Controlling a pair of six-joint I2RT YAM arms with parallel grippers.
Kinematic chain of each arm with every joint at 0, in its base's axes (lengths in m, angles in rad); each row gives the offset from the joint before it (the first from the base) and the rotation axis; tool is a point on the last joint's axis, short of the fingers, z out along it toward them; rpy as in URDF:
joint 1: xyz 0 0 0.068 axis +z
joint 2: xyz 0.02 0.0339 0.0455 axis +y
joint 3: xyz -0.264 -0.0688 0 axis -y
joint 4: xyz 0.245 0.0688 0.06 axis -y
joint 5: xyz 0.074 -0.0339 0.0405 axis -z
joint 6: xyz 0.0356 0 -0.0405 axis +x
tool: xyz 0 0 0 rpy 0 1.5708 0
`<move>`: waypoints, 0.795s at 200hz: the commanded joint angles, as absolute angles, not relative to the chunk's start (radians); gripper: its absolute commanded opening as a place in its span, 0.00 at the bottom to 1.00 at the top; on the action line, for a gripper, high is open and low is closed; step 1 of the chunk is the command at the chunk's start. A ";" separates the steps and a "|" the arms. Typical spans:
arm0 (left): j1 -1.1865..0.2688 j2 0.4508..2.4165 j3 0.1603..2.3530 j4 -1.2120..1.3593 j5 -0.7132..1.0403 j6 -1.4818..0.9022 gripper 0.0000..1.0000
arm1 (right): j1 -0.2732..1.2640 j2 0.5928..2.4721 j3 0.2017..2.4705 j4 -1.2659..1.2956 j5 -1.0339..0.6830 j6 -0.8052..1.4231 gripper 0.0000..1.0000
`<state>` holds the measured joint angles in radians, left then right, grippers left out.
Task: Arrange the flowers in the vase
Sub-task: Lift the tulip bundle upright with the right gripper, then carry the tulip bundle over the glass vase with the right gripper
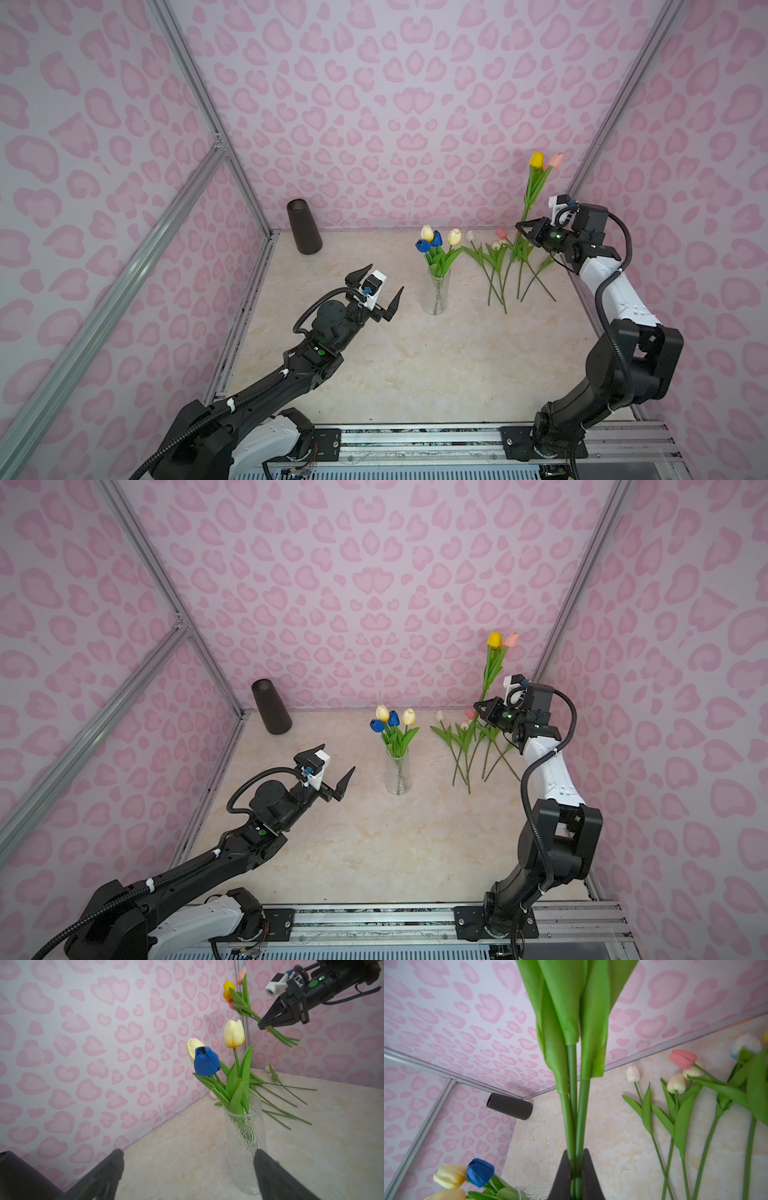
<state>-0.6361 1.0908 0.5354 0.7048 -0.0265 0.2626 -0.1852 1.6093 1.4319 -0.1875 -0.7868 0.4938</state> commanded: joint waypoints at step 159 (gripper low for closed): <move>-0.635 1.147 0.571 0.778 -0.023 0.241 0.99 | 0.487 1.262 0.654 1.014 -0.368 0.143 0.00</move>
